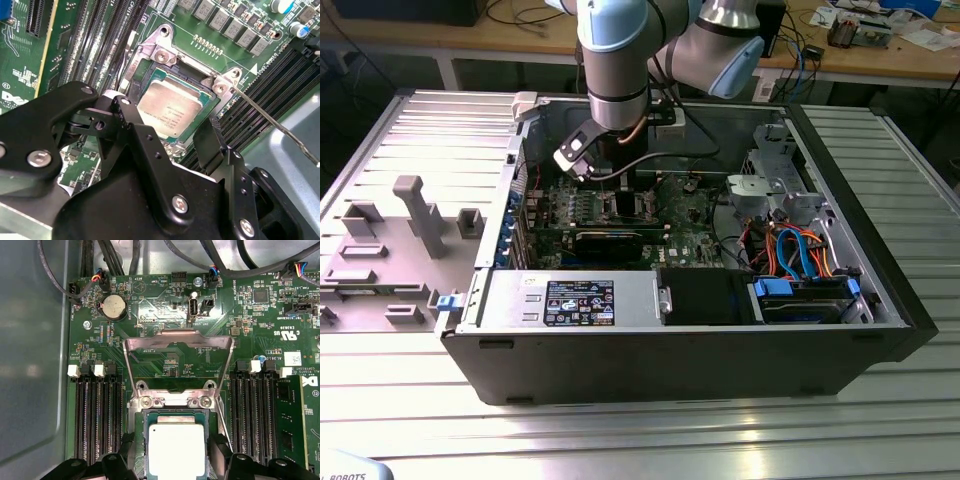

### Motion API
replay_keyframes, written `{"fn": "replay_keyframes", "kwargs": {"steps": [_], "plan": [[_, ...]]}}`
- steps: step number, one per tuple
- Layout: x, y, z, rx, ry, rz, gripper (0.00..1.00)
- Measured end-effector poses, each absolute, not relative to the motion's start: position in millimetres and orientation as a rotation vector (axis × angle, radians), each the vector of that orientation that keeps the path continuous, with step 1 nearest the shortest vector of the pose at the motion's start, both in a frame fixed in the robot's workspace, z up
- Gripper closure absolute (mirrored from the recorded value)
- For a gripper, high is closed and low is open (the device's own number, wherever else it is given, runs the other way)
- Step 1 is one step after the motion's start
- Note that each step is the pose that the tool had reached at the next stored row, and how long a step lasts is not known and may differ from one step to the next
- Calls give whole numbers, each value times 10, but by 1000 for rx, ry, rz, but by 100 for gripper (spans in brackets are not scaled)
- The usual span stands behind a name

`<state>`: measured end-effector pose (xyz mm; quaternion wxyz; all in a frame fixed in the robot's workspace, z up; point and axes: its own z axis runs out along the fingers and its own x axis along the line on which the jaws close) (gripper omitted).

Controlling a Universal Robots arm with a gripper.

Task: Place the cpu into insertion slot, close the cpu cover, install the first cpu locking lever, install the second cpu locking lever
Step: 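Place the cpu into insertion slot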

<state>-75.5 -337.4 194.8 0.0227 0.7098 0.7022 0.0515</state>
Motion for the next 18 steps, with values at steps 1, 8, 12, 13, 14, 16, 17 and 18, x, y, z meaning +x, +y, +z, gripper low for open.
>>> {"fn": "replay_keyframes", "kwargs": {"steps": [1, 8, 12, 13, 14, 16, 17, 18], "plan": [[-755, -3373, 1952, 2198, 2175, 160, 32], [-756, -3374, 2016, 2198, 2175, 159, 32], [-756, -3374, 2057, 2198, 2175, 159, 32], [-755, -3374, 2060, 2198, 2175, 159, 32], [-755, -3374, 2060, 2198, 2175, 160, 32], [-756, -3374, 2062, 2198, 2175, 159, 32], [-756, -3374, 2062, 2198, 2175, 159, 32], [-755, -3374, 2062, 2198, 2175, 159, 32]]}}
